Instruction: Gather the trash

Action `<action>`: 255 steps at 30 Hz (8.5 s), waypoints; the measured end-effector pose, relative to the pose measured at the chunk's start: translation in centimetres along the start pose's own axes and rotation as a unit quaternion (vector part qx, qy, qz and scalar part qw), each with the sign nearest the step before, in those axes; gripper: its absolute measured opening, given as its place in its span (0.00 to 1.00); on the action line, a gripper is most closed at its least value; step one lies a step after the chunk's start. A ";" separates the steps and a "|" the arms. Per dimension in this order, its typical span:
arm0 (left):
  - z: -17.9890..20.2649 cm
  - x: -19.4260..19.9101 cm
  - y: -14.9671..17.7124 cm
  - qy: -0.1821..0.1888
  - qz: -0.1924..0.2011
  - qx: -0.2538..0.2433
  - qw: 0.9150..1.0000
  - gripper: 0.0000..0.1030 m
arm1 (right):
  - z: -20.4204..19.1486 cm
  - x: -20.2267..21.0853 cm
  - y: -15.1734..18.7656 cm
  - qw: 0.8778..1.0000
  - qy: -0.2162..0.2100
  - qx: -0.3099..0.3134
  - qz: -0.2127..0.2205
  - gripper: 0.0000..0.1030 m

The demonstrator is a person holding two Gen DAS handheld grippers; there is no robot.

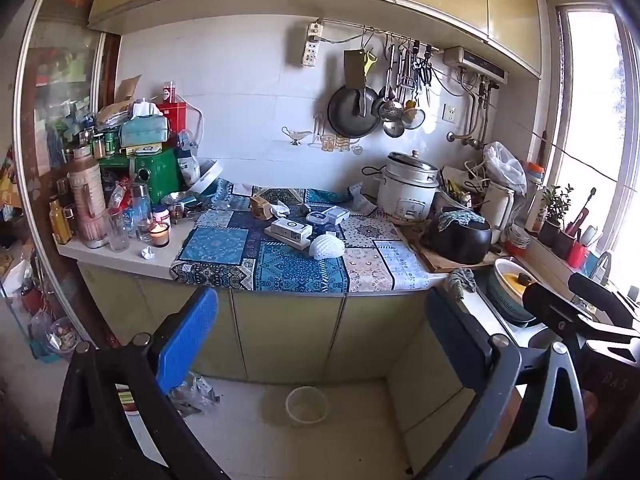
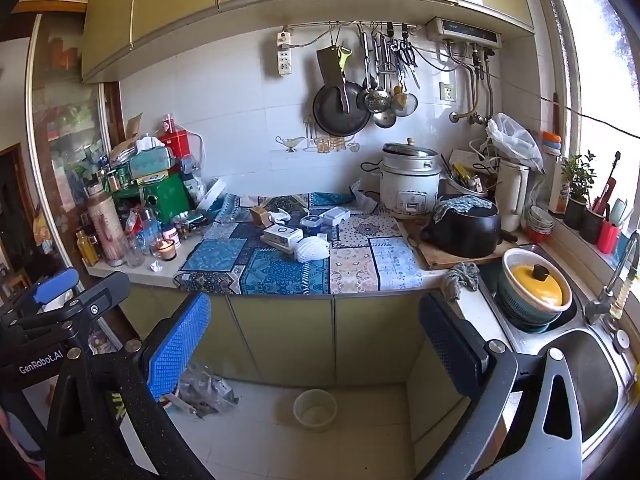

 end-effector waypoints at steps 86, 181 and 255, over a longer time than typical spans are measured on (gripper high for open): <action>1.5 -10.3 -2.3 -0.069 -0.031 0.021 0.997 1.00 | 4.8 -6.5 -0.1 0.999 -0.005 -0.016 -0.032 1.00; 2.9 -71.5 -7.4 -0.221 -0.317 0.148 0.910 0.74 | 20.3 -55.4 -7.9 0.938 -0.198 -0.064 -0.277 0.58; 1.4 -72.5 68.2 0.018 -0.567 0.103 0.817 0.74 | 16.7 -60.2 56.8 0.882 -0.084 -0.160 -0.434 0.58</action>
Point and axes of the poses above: each gripper's, at about its wrist camera, not at the fingertips, and x roughly against the way its jaws point, z to its right, y to its underside, the point moved 5 cm from there along -x, roughly the way its jaws point, and after that the axes turned 10 degrees about -y, right-handed, at the moved point
